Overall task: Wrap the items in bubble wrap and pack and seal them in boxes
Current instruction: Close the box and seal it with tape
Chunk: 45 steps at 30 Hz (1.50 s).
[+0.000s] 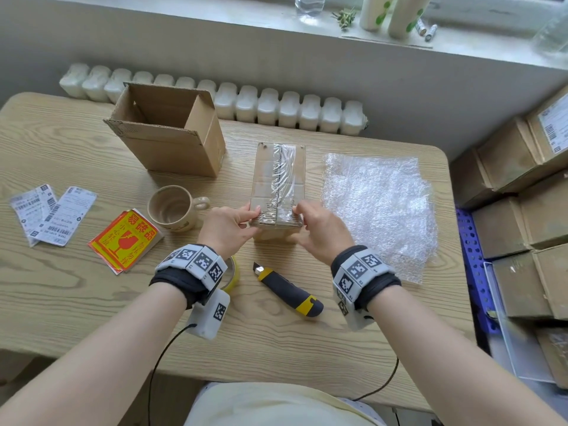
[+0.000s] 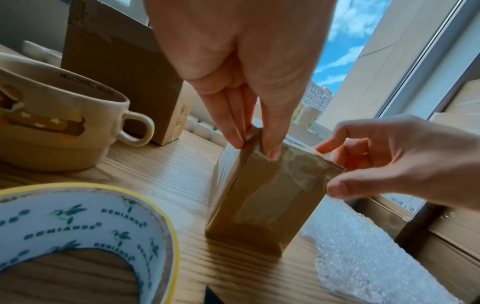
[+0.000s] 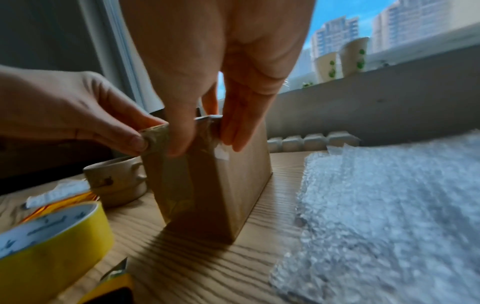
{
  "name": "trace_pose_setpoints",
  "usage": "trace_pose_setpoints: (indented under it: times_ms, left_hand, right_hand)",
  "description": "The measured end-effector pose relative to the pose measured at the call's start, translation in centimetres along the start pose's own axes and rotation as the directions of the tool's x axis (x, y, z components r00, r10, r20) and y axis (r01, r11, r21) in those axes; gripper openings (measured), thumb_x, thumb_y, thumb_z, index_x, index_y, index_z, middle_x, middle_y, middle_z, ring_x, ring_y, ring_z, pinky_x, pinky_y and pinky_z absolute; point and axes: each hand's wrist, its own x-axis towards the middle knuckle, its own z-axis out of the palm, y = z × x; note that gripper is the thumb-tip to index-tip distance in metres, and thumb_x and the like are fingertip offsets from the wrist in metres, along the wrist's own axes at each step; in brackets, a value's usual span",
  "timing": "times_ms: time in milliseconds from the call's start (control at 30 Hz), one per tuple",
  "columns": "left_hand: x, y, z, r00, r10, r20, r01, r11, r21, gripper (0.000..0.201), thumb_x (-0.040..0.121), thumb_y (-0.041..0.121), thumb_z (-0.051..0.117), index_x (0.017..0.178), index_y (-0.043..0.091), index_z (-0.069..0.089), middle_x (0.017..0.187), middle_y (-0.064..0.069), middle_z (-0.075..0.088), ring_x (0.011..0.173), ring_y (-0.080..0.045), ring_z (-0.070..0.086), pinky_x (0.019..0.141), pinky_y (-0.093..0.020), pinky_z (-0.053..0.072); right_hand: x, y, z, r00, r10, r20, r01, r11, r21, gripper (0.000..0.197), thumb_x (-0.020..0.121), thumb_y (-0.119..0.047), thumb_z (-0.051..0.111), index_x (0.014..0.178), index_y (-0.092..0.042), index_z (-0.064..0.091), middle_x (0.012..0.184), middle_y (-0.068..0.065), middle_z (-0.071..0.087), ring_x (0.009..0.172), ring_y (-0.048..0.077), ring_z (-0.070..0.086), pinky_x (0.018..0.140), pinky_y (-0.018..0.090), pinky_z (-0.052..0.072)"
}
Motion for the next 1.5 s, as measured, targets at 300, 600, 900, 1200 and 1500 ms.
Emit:
trace_pose_setpoints:
  times_ms: [300, 600, 900, 1200, 1500]
  left_hand:
    - [0.6, 0.8, -1.4, 0.996, 0.002, 0.089, -0.007, 0.998, 0.061, 0.043, 0.075, 0.027, 0.077, 0.115, 0.014, 0.067, 0.122, -0.006, 0.063, 0.115, -0.008, 0.058, 0.102, -0.027, 0.043]
    - [0.0, 0.4, -1.6, 0.986, 0.024, 0.163, -0.035, 0.997, 0.067, 0.057, 0.065, 0.017, 0.085, 0.117, 0.012, 0.065, 0.120, -0.008, 0.063, 0.114, -0.005, 0.058, 0.103, -0.030, 0.045]
    - [-2.3, -0.4, -2.7, 0.990, 0.074, 0.120, -0.088, 0.989, 0.117, 0.039, 0.077, 0.018, 0.077, 0.114, 0.015, 0.067, 0.123, -0.006, 0.061, 0.116, -0.004, 0.055, 0.102, -0.015, 0.037]
    - [-4.4, -2.6, -2.7, 0.995, 0.039, 0.087, -0.049, 0.993, 0.110, 0.043, 0.092, 0.036, 0.056, 0.132, 0.022, 0.049, 0.105, 0.009, 0.062, 0.094, -0.012, 0.063, 0.089, -0.034, 0.050]
    - [-7.3, -6.5, -0.7, 0.871, -0.047, 0.489, -0.193, 0.882, 0.429, 0.057, 0.089, 0.042, 0.054, 0.140, 0.038, 0.028, 0.123, 0.009, 0.051, 0.113, -0.016, 0.053, 0.087, -0.037, 0.048]
  right_hand:
    - [0.7, -3.1, 1.0, 0.985, 0.169, -0.025, -0.171, 0.966, -0.194, 0.059, 0.086, -0.057, 0.052, 0.121, -0.011, 0.036, 0.106, 0.007, 0.053, 0.091, 0.022, 0.055, 0.068, 0.029, 0.038]
    - [-1.1, -2.0, 0.5, 0.999, 0.044, 0.008, -0.043, 0.999, -0.027, 0.038, 0.088, -0.028, 0.063, 0.112, -0.005, 0.044, 0.101, 0.009, 0.056, 0.077, 0.019, 0.046, 0.068, 0.029, 0.040]
    - [-2.2, -2.3, 0.7, 0.997, -0.030, 0.071, 0.025, 0.997, 0.074, 0.032, 0.082, -0.009, 0.068, 0.102, -0.010, 0.044, 0.090, 0.002, 0.053, 0.081, 0.025, 0.056, 0.070, 0.036, 0.045]
    - [-4.8, -2.3, 2.9, 0.984, 0.174, -0.029, -0.172, 0.983, 0.056, 0.039, 0.090, -0.009, 0.056, 0.125, -0.011, 0.037, 0.095, 0.007, 0.059, 0.082, 0.027, 0.059, 0.068, 0.039, 0.049]
    - [-6.6, -3.0, 8.2, 0.887, 0.371, 0.275, -0.341, 0.927, -0.153, 0.053, 0.083, -0.035, 0.067, 0.125, -0.012, 0.044, 0.118, 0.005, 0.046, 0.109, 0.025, 0.051, 0.082, 0.036, 0.047]
